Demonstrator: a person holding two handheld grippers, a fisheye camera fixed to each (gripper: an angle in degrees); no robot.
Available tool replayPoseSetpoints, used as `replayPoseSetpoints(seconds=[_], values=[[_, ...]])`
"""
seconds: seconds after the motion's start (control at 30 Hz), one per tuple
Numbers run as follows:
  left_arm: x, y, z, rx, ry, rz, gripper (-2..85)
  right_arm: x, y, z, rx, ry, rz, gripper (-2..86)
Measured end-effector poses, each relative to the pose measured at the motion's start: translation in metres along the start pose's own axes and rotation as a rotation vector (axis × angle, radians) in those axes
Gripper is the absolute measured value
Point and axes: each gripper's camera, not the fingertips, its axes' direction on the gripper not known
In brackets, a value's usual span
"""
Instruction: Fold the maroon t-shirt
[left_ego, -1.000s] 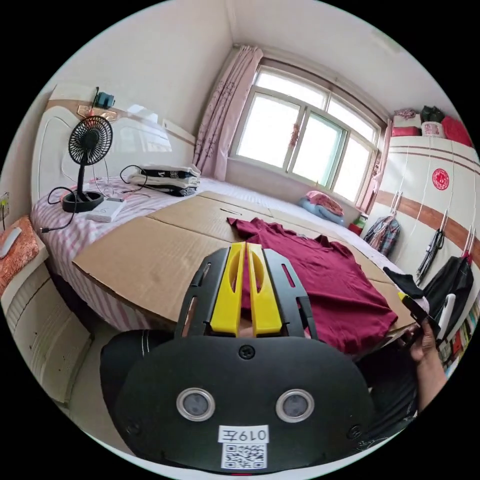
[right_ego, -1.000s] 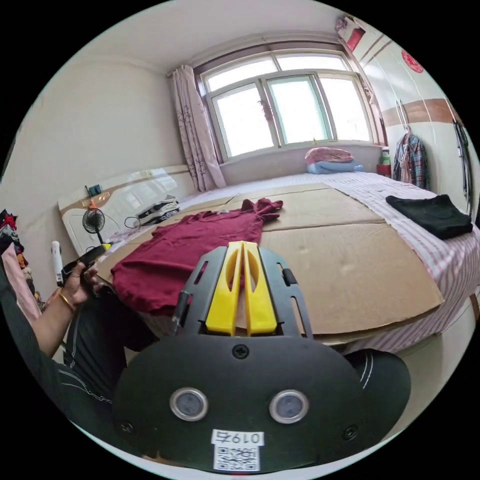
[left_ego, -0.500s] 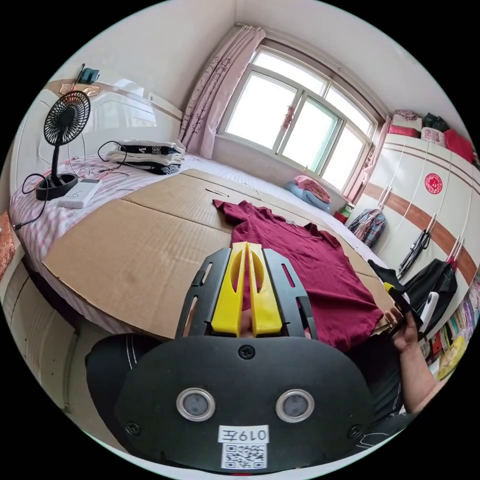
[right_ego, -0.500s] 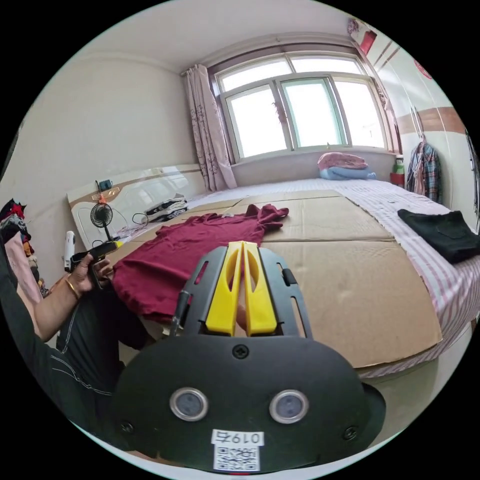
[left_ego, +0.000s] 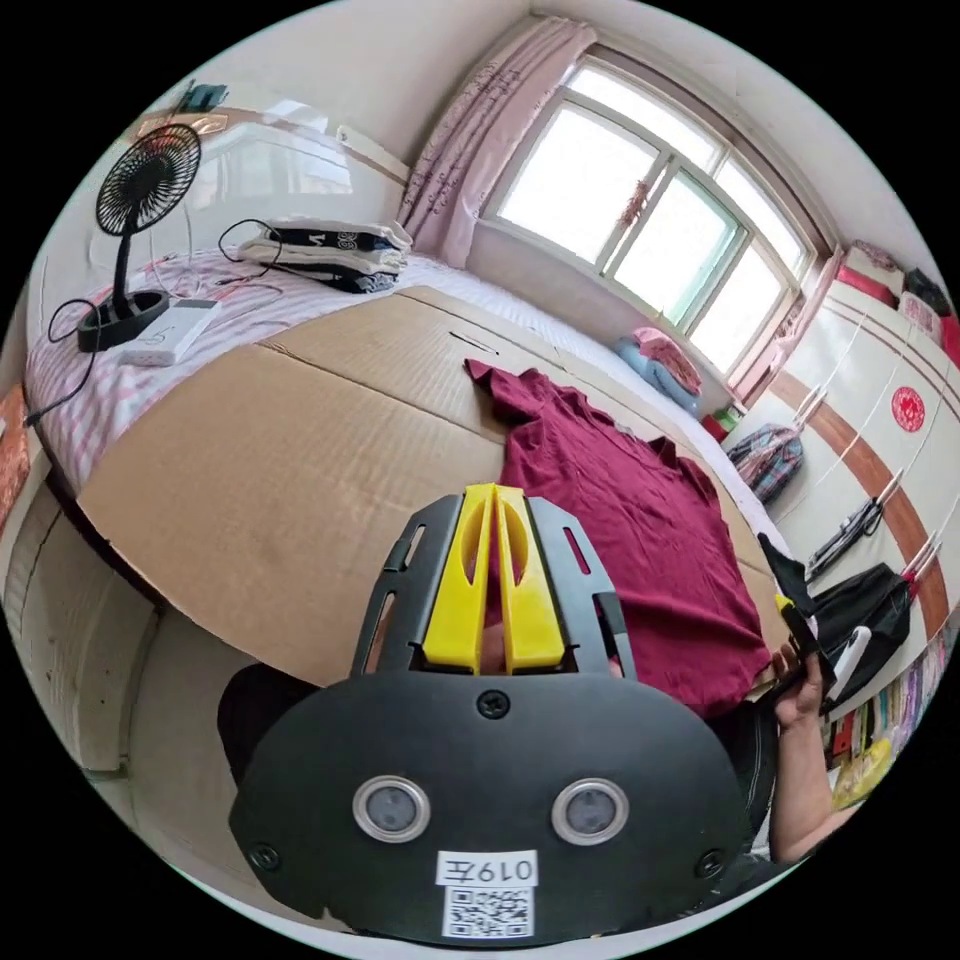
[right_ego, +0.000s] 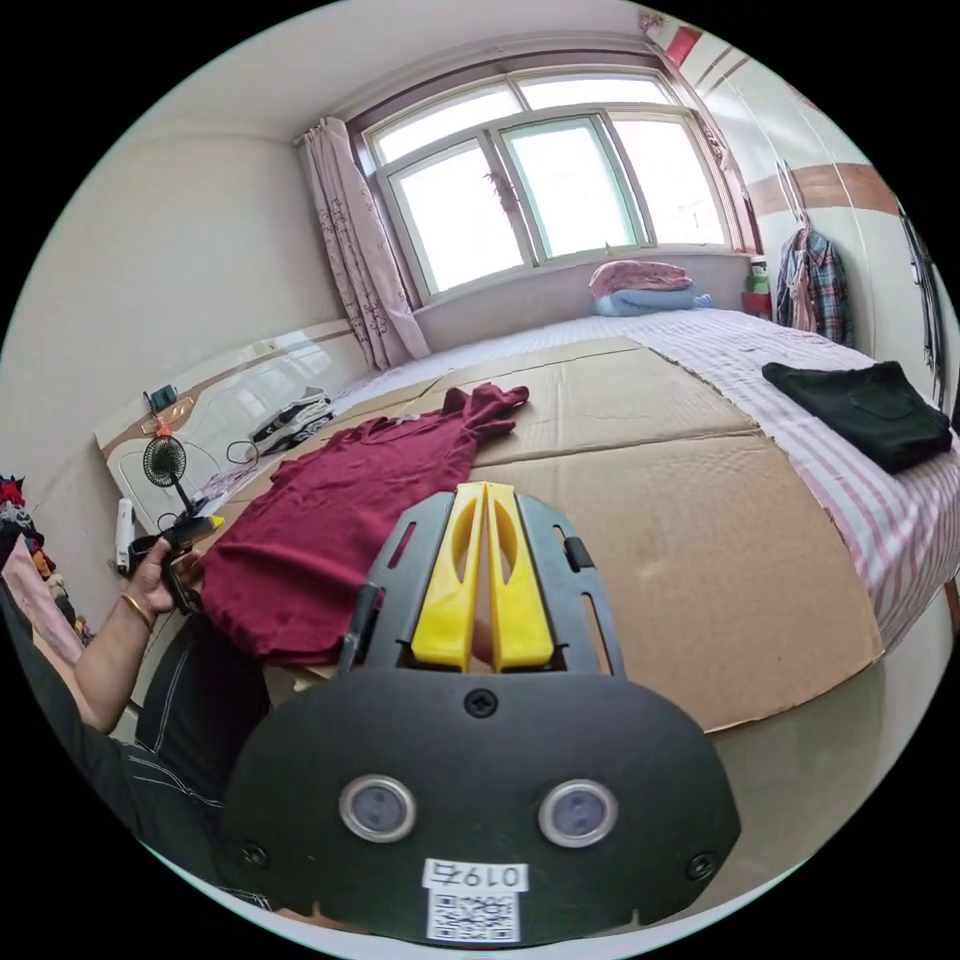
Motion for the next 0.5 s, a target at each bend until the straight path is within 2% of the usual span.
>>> replayPoseSetpoints(seconds=[0.1,0.2,0.37,0.5], values=[[-0.043,0.010,0.007,-0.005,0.022,-0.138,0.8,0.015,-0.001,0.002,-0.018,0.002,0.070,-0.7],[-0.067,0.019,0.008,0.000,0.057,-0.169,0.8,0.014,-0.008,0.002,-0.035,0.039,0.075,-0.8],[-0.049,0.016,-0.002,-0.045,-0.047,-0.061,0.6,0.005,-0.013,-0.009,-0.066,0.064,0.076,-0.8],[-0.053,0.046,-0.037,-0.051,-0.047,-0.038,0.6,-0.008,-0.007,-0.037,-0.057,0.083,0.031,-0.8]])
